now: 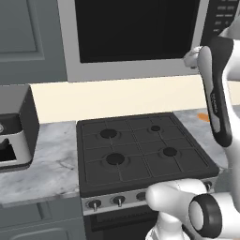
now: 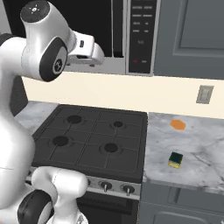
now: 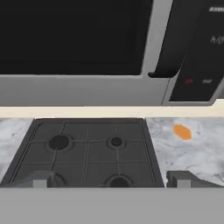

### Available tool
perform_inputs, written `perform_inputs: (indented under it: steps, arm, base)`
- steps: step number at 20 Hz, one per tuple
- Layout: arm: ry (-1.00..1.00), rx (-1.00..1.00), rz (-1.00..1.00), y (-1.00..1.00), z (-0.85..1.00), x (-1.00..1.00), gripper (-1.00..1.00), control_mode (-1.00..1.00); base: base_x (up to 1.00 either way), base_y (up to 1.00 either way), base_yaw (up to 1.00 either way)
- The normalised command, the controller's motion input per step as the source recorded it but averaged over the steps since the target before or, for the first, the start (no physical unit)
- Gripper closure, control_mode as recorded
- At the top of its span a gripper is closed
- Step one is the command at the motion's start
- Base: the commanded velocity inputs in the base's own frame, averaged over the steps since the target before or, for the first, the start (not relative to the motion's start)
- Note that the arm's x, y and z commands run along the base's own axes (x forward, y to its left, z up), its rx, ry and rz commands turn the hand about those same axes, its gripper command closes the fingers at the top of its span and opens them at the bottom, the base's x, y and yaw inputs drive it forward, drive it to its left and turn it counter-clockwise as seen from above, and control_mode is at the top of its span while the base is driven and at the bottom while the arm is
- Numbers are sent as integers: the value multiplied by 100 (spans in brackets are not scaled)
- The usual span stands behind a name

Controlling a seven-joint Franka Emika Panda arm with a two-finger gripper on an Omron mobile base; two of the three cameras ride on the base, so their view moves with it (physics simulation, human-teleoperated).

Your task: Place the sponge inside the microwave to prepare for sanitizing.

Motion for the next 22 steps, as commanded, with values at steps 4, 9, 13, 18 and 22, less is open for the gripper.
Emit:
perform_inputs:
  steps: [4,9,13,18,22]
  arm:
    - [-10,6,-22,-52,58,0,-100,-100]
    - [-13,16,-19,-63,1,9,-100,-100]
    - [-2,1,-3,-5,0,9,-100,-100]
    - [-2,0,6,0,0,33,-100,-100]
    - [0,0,17,-16,0,81,-100,-100]
  base:
    - [0,0,0]
    - [0,0,0]
    - [0,0,0]
    - [0,0,0]
    - [0,0,0]
